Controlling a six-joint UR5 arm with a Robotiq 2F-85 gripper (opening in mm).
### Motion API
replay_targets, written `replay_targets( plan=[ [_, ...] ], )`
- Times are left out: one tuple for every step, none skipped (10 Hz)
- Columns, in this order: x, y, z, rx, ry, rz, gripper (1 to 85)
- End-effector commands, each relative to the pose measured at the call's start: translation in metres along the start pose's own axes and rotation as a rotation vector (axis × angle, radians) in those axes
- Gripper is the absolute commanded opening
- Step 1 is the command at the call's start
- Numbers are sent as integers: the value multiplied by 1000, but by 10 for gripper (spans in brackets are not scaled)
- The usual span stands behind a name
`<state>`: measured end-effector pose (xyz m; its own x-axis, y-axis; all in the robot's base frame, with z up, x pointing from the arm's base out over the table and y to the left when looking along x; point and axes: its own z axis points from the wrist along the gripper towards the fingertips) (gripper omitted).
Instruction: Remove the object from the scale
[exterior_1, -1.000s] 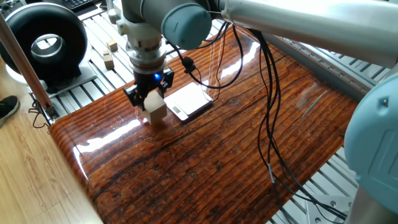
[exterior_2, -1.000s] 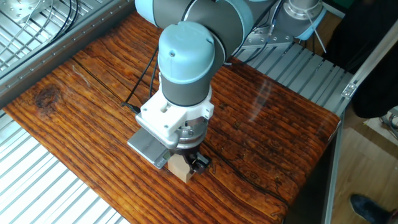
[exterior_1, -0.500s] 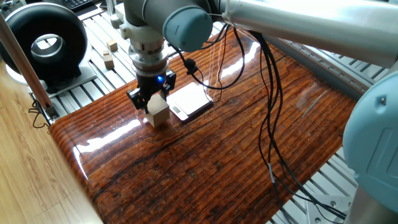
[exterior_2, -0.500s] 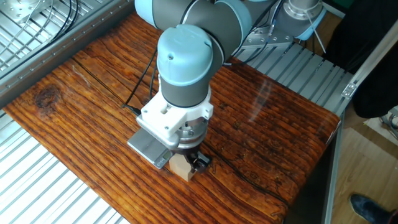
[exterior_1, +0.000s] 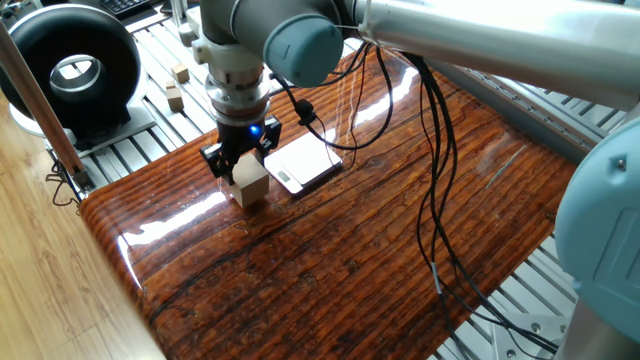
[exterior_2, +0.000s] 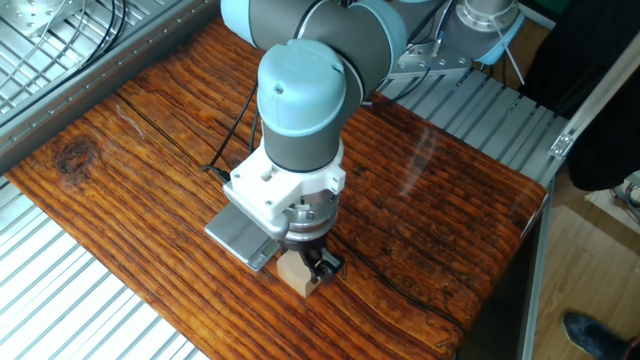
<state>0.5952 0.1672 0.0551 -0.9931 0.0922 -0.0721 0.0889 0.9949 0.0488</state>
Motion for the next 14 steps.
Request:
replay_targets(
  plan=[
    [-2,2,1,-5,-13,28,427],
    [-2,0,1,3,-11,30,437],
    [-1,-1,1,7,-8,33,447],
    [0,-3,1,16,-7,32,457],
    [0,-5,1,22,-8,36,460],
    [0,-5,1,23,-8,39,460],
    [0,-5,1,24,-7,36,497],
    [1,-5,2,21,-2,37,540],
    [1,-6,2,24,-1,36,543],
    [1,-5,2,24,-2,36,547],
    [1,-6,2,26,-2,38,550],
    [1,-7,1,32,-3,37,550],
    [1,-6,1,29,-1,38,553],
    [1,-6,1,29,-1,38,563]
  ],
)
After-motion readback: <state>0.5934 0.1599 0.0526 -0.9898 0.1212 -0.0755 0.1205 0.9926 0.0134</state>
